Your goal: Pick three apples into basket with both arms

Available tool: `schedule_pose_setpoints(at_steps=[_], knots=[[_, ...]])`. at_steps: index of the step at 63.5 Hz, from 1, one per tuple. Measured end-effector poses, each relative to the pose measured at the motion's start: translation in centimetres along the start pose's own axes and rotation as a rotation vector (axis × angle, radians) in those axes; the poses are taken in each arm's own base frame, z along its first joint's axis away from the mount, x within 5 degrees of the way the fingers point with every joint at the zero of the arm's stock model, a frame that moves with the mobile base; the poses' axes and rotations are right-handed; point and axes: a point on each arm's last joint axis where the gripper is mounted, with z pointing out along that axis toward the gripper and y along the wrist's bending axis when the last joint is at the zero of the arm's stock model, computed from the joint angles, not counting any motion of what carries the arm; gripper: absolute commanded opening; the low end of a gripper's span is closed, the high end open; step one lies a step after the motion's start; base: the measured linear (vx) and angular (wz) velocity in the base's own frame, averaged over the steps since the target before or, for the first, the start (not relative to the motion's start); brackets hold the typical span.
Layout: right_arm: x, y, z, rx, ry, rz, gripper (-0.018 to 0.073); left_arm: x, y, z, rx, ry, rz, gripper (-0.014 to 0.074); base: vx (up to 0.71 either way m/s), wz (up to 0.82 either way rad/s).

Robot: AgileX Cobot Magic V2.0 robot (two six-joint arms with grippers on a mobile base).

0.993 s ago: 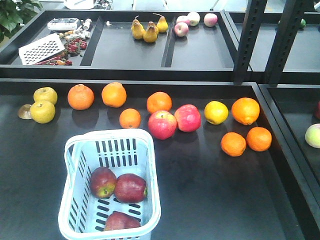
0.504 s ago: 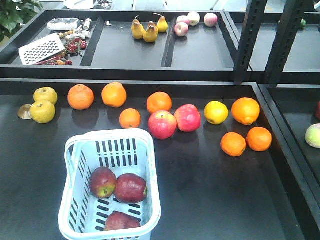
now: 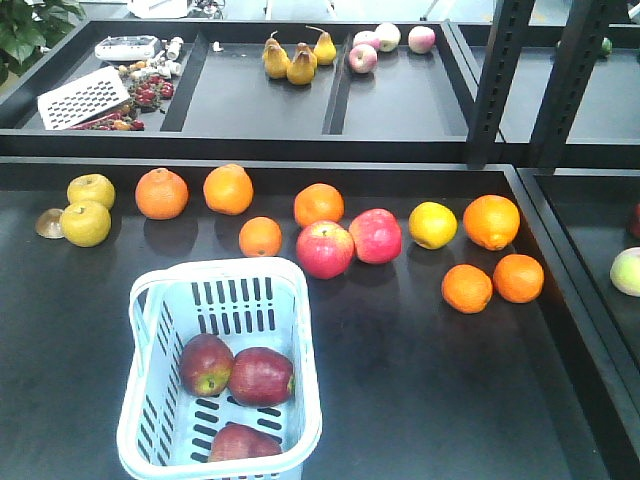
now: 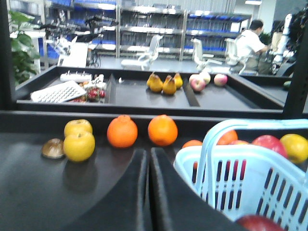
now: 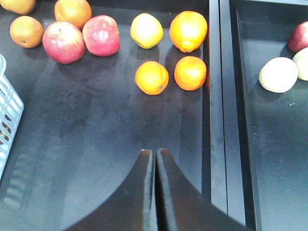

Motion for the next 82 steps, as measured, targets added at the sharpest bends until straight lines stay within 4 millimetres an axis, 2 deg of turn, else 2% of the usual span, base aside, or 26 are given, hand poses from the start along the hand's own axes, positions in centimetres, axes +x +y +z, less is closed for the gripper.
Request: schedule_pose_setpoints(at_steps=[11,55,62,68,82], knots=[[0.0,0.0,0.0,0.0,0.001,0.0,-0.0008,-0.5,-0.1,0.0,0.013,-0.057,0.0,-0.0006,0.0,0.0],[0.4,0.0,0.1,0.0,0.003,0.0,-0.0008,-0.4,-0.1,0.0,0.011,-0.05,0.0,-0.0006,0.0,0.0],[1.9,0.0,0.1,0.011,-0.027,-0.01,-0.0008,-0.4,-0.1,0.0,0.011,-0.05,0.0,-0.0006,0.0,0.0],[3.6,0.0,-0.2,0.035,-0.15,-0.03,-0.0008,-0.4,-0.1,0.0,0.011,-0.05,0.0,-0.0006,0.0,0.0],[9.7,0.4,0.9,0.038,-0.426,-0.019,-0.0008,-0.4,-0.1,0.0,0.011,-0.05,0.0,-0.0006,0.0,0.0]])
